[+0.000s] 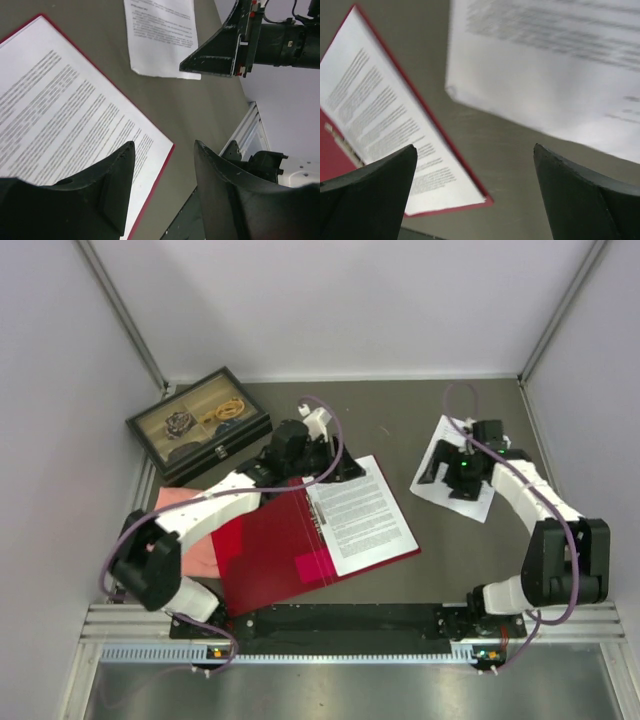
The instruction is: Put the files into the folder
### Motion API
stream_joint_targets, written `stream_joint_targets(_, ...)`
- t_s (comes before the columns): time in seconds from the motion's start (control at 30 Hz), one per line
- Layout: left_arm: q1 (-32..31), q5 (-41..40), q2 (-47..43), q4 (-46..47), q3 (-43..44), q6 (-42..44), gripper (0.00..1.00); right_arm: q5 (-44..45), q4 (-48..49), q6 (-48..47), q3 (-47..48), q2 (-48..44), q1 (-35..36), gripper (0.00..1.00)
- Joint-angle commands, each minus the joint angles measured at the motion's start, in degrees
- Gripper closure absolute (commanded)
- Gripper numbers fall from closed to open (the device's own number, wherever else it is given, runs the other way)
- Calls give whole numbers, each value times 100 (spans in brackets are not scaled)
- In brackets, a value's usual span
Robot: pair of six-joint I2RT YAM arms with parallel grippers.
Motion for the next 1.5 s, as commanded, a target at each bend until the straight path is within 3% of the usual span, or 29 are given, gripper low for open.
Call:
stream_joint_targets(0.0, -400, -143, 1056, 1384, 893, -167, 46, 334, 61, 104, 226, -162, -1078, 1)
stream_joint_targets(0.2, -928, -302, 3261, 1868, 2713, -474, 52, -54, 230, -62, 435, 496, -2371, 1)
stream_joint_targets(0.33, -1130, -258, 4806, 2096, 3856, -852, 57, 140, 395, -239, 559, 821, -2705, 1)
stream_joint_targets(0.5, -1218, -398, 5934, 1992, 5157, -958, 58, 176, 616, -230, 744, 1358, -2934, 1)
stream_joint_targets(0.73, -1236, -583, 6410, 1956, 5449, -1028, 59, -194, 1222, -292, 814, 1876, -2935, 2)
stream_joint_targets(0.83, -1227, -662, 6481, 1772, 5422, -1002, 59, -256, 1231, -274, 727, 2008, -2917, 7)
stream_joint_targets(1.2, -1192, -724, 6498, 1104, 5378, -1133, 60, -88, 1152, -266, 507, 2000, -2320, 7)
stream_joint_targets(1.47, -1157, -504, 6648, 823, 5624, -1222, 60, -1107, 1591, 7, 156, 1763, -2302, 6)
